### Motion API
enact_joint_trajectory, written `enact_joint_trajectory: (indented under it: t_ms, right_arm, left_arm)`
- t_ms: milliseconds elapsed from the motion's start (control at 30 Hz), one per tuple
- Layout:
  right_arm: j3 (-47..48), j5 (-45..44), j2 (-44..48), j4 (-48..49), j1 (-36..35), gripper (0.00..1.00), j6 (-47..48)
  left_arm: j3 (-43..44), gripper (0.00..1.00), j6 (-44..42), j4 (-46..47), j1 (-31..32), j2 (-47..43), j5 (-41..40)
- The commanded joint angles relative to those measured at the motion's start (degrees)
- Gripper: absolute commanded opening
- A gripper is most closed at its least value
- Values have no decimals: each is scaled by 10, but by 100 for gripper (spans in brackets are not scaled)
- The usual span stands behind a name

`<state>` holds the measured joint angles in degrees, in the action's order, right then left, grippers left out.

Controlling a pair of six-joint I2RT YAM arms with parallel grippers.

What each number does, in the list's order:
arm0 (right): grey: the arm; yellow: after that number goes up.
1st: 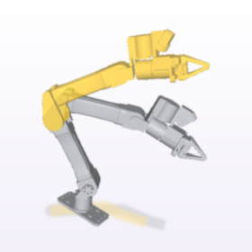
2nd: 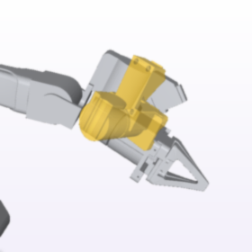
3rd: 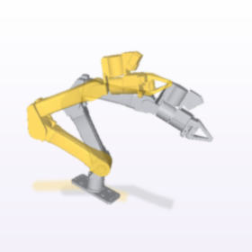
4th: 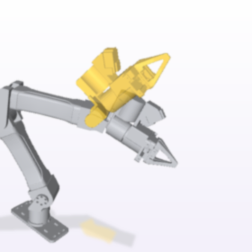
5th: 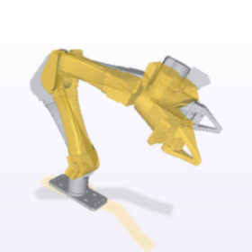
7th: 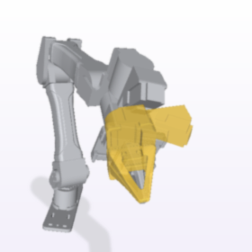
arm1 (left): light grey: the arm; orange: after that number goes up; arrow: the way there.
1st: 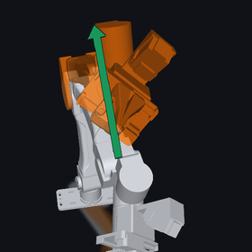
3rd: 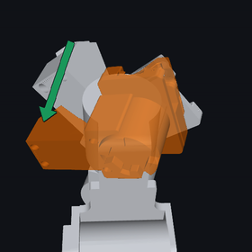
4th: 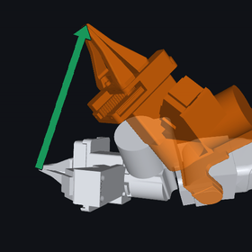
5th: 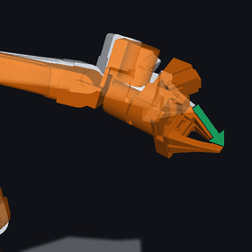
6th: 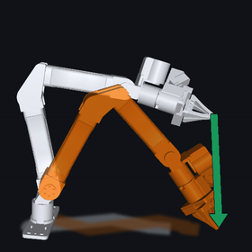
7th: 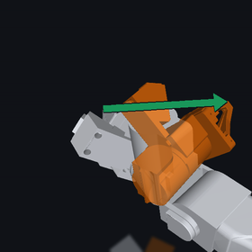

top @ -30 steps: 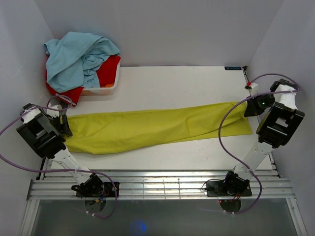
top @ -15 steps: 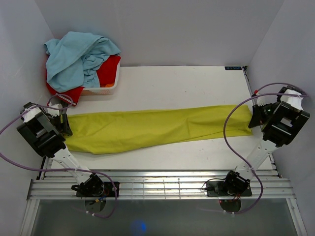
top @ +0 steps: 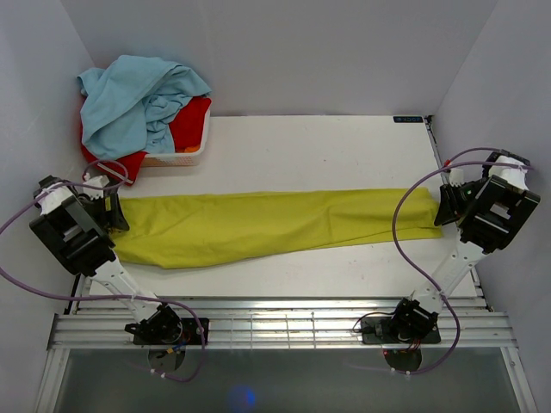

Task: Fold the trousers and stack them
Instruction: Fold the trousers

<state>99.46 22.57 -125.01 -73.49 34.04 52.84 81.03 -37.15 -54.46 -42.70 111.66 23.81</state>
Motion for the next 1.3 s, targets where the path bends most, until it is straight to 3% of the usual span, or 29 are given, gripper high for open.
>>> enact_joint_trajectory:
  t_ms: [0,67,133,267,433,533,567,633,667,800,1033,1267]
  right_arm:
    - [44,36,28,21,14,31,0]
    - [45,47,28,7,12,33,21]
    - [29,53,28,-2,11,44,31]
    - [-14,46,38,28,9,56,34]
    - [-45,34,37,70,7,58,30]
    - [-54,24,30,60,6,50,41]
    - [-53,17,33,54,6,34,45]
    - [-51,12,41,52,6,22,51]
    - [-45,11,46,41,7,9,51]
    - [17,25,48,-15,10,8,44]
    - [-33,-52,79,-15,17,8,64]
    - [79,-115,-31,-15,34,8,15]
  left_arm:
    - [45,88,-21,-13,3,-49,99]
    - [61,88,-27,-34,3,-51,128]
    - [66,88,-28,-41,3,-59,135]
    - [61,88,-31,-43,4,-58,138]
    - [50,88,-31,-36,3,-51,129]
    - [45,88,-25,-25,3,-50,121]
    - [40,88,-23,-18,3,-47,116]
    - [33,87,-22,-10,3,-45,99]
    - [22,87,-21,-3,3,-46,92]
    - [1,85,-14,29,3,-41,57]
    - [-1,81,8,75,1,-17,-13]
    - [17,79,23,102,0,4,-38]
